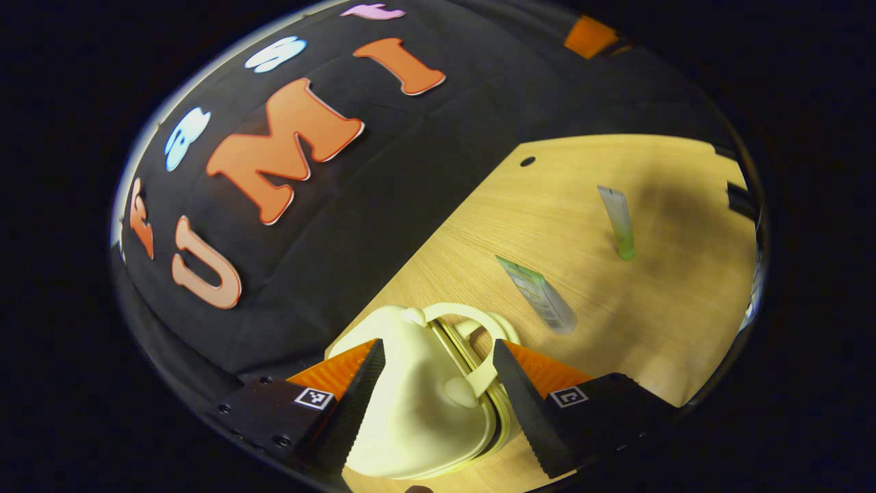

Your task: First open the suitcase, pack the skin care products into it, and then close the suitcase.

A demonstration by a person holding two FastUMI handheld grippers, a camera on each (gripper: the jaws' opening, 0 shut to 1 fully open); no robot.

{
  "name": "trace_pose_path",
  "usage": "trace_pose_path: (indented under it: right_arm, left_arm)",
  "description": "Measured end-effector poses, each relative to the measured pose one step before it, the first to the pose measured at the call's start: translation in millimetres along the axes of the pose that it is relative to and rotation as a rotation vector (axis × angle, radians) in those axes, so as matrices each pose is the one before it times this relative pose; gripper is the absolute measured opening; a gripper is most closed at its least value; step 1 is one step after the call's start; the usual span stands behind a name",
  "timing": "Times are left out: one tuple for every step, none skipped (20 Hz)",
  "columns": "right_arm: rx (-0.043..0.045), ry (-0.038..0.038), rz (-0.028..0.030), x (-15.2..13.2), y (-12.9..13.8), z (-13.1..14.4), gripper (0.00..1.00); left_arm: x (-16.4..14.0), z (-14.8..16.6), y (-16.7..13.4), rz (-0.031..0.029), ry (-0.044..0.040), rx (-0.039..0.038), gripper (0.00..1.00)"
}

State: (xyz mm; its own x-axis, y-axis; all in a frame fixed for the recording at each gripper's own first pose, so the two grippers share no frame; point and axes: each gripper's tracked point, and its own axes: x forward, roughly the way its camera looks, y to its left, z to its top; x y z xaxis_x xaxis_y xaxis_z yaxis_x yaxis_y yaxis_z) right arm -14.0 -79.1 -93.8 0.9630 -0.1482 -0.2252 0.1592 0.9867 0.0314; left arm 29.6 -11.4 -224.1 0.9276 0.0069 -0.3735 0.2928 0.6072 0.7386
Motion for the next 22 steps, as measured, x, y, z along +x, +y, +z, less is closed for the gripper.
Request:
trace_pose_path:
  right_arm:
    - [0.00253,0.00523,-0.00952,-0.71,-5.75,-2.98,0.95]
    - [0.00379,0.00812,-0.00856,-0.87,-5.10,-2.81,0.95]
    - [0.00583,0.01070,-0.00814,-0.29,-5.10,-4.31,0.95]
    - [0.00774,0.00949,-0.00642,-0.05,-4.32,-2.65,0.95]
    - [0.00662,0.00916,-0.00846,0.66,-3.43,-2.93,0.95]
    - [0.00486,0.00775,-0.00806,-0.25,-4.91,-2.58,0.95]
    - [0.00346,0.00646,-0.00657,0.27,-3.41,-2.73,0.95]
    - [0.00251,0.00708,-0.00443,0.17,-2.10,-1.82,0.95]
    - [0.00252,0.00709,-0.00277,1.01,-1.29,-2.01,0.95]
    - [0.00133,0.00652,-0.00135,0.08,-2.15,-1.97,0.95]
    - [-0.00093,0.00326,-0.00226,0.56,-0.37,-0.85,0.95]
    - [-0.00273,0.00497,0.00037,1.06,-0.89,-0.72,0.95]
    - [-0.00200,0.00296,-0.00199,0.74,-1.28,-1.17,0.95]
    - [0.00025,0.00082,-0.00022,0.80,-1.42,0.93,0.95]
    - [0.00117,-0.00003,0.00212,0.93,-0.15,0.31,0.95]
    - [0.00140,-0.00178,0.00053,0.61,0.11,1.59,0.95]
    - [0.00136,-0.00403,0.00037,-0.12,-0.39,1.75,0.95]
    - [0.00131,-0.00258,0.00081,-0.03,0.50,2.08,0.95]
    - [0.00222,-0.00264,0.00197,-0.26,0.86,1.26,0.95]
    - [0.00167,-0.00323,0.00124,-0.02,0.76,1.80,0.95]
    - [0.00096,-0.00536,0.00306,-1.14,0.03,0.54,0.95]
    - [-0.00236,-0.00714,0.00599,-1.23,2.19,1.92,0.95]
  left_arm:
    - [5.05,-3.51,-6.54,-0.00816,0.01348,0.04149,0.99]
    - [4.49,-4.46,-7.92,-0.01692,0.01768,0.03482,0.98]
    - [4.16,-2.04,-7.26,-0.01259,0.01680,0.02902,0.98]
    - [2.45,-1.67,-2.82,-0.00650,0.01363,0.02659,0.98]
    - [4.28,-1.24,-3.16,-0.00221,0.01528,0.02930,0.99]
    - [5.65,-1.46,-0.92,0.00460,0.01322,0.02851,0.98]
    - [5.01,0.60,-3.27,-0.00745,0.01373,0.03058,0.99]
    - [2.01,-5.54,-5.53,-0.02274,0.02626,0.02612,0.98]
    - [3.10,-0.88,-5.07,-0.02298,0.01205,0.01063,0.98]
    - [6.84,1.68,-2.90,-0.01696,0.01395,0.00202,0.97]
    - [2.85,1.37,1.62,0.00829,0.00536,0.00503,0.98]
    - [-0.80,1.17,4.22,0.01477,0.00071,0.01262,0.73]
    - [3.00,1.53,2.24,0.01105,0.00362,0.01073,0.65]
    - [1.49,-1.01,-0.19,0.00295,0.01080,0.00327,0.62]
    - [4.35,-6.23,-4.06,-0.01610,0.01739,-0.01353,0.56]
    - [0.39,0.36,-7.61,-0.02622,0.02645,0.00249,0.41]
    - [0.88,-0.11,-2.03,-0.01324,0.02473,0.02172,0.25]
    - [1.54,0.68,5.05,-0.00285,0.00884,0.01333,0.19]
    - [-2.68,1.82,0.20,-0.00164,0.00488,-0.01451,0.19]
    - [0.86,0.54,3.42,-0.00938,-0.00675,-0.01031,0.18]
    - [-0.80,0.04,3.81,-0.00820,-0.00244,-0.03696,0.10]
    - [-4.41,2.00,-0.99,-0.01410,0.00106,-0.05520,0.10]
